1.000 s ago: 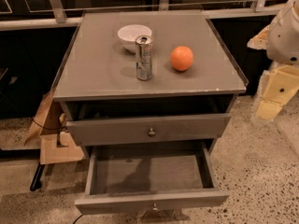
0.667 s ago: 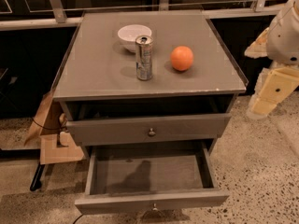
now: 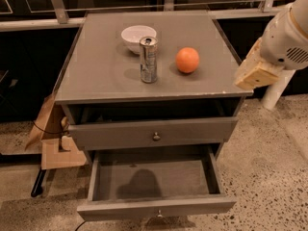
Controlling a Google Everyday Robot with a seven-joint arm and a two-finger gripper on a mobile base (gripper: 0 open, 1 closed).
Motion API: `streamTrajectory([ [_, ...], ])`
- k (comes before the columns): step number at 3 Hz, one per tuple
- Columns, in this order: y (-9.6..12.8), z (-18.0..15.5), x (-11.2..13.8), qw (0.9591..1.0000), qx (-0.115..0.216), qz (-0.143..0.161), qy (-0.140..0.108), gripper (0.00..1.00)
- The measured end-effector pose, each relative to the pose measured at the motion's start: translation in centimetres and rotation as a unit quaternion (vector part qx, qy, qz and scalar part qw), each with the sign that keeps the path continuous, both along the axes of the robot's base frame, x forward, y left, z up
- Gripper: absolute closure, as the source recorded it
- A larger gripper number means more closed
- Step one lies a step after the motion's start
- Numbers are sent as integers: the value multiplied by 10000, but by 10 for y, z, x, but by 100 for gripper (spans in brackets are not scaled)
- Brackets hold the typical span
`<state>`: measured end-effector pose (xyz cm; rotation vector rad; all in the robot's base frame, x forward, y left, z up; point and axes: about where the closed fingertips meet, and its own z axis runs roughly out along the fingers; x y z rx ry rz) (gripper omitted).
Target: Place redbull can into middle drawer
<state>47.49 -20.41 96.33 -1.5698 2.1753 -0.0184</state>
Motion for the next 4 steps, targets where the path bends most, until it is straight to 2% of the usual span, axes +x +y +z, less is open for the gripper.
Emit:
streamTrajectory([
  [1,14,-13,37,9957,723,-237,-535,96],
  [2,26,-16,70,9870,1239,-353,-963,100],
  [3,53,-27,107,9806,1516,-61,-1245,100],
  [4,53,-27,107,9805,1517,-62,-1244,100],
])
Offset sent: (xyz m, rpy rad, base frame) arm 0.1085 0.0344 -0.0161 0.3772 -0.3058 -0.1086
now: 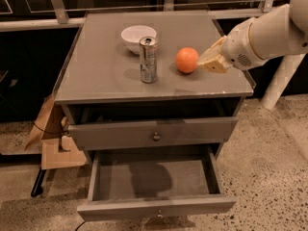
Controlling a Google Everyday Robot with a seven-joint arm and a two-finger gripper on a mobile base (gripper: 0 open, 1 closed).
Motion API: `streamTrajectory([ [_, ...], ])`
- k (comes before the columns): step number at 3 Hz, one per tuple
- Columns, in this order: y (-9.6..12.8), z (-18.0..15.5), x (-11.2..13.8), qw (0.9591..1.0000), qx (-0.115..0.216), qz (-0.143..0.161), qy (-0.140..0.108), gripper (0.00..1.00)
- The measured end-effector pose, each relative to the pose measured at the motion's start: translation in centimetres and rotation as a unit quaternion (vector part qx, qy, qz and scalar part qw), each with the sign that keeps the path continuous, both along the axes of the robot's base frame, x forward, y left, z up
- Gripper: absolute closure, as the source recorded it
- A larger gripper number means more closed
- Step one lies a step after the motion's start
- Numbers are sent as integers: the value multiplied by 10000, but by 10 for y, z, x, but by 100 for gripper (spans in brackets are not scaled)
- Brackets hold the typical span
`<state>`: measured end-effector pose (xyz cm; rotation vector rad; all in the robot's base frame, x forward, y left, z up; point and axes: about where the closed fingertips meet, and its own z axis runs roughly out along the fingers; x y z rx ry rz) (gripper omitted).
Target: Place redbull can into middle drawer
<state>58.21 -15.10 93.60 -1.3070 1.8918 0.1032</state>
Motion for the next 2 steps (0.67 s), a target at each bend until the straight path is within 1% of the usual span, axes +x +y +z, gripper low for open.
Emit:
streamTrajectory([
  [1,9,-10,11,9996,269,22,56,100],
  [2,28,-18,31,9978,650,110,41,100],
])
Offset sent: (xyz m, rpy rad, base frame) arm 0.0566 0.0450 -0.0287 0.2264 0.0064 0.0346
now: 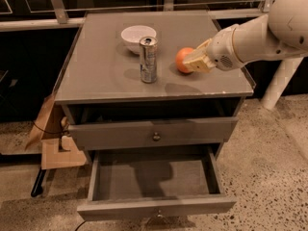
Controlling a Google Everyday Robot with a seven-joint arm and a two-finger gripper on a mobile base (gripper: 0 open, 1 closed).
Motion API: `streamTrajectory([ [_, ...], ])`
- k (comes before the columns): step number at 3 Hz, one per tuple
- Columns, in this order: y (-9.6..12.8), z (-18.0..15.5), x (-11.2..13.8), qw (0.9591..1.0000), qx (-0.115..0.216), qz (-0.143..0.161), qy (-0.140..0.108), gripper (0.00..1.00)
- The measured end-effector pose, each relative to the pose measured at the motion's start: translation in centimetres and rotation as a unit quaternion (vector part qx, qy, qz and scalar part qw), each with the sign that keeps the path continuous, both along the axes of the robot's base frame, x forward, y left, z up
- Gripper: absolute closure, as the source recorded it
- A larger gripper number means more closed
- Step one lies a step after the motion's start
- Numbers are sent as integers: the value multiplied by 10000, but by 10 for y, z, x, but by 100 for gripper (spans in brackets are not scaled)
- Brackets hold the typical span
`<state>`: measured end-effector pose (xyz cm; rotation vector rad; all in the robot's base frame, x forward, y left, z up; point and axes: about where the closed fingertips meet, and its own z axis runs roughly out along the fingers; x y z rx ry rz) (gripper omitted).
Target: Place redbull can into middle drawer
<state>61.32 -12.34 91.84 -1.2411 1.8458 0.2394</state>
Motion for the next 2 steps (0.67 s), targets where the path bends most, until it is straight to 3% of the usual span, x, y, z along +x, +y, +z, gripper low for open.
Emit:
streamTrajectory([
  [2,36,-7,35,9985,504,205,-100,58],
])
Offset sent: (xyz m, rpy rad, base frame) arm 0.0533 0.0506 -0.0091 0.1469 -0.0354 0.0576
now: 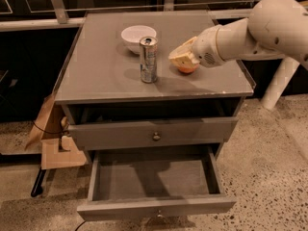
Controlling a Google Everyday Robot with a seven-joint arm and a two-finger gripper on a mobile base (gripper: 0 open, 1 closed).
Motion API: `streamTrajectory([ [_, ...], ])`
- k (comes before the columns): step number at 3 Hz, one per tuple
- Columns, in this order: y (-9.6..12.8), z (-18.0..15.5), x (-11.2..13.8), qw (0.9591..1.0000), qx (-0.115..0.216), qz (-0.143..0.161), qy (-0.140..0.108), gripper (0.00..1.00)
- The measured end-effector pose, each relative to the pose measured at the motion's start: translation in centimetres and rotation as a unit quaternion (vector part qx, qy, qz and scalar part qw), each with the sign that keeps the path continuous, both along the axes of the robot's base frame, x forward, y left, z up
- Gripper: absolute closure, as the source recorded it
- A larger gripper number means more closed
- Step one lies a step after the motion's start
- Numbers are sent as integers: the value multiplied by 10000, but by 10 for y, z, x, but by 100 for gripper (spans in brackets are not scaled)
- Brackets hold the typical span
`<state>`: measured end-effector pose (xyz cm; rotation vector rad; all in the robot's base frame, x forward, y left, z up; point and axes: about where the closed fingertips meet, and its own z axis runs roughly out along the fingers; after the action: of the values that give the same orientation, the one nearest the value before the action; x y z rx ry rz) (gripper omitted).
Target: Place redbull can into middle drawer
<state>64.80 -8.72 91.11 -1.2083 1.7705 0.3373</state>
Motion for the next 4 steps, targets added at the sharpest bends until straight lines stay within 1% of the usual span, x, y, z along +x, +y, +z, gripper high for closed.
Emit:
streamTrajectory([
  [1,12,-2,9,9999,133,82,-8,35],
  [2,18,-4,12,9997,208,120,10,11],
  [3,20,-5,12,9996,246,139,23,0],
  [4,27,-9,16,9992,345,183,60,0],
])
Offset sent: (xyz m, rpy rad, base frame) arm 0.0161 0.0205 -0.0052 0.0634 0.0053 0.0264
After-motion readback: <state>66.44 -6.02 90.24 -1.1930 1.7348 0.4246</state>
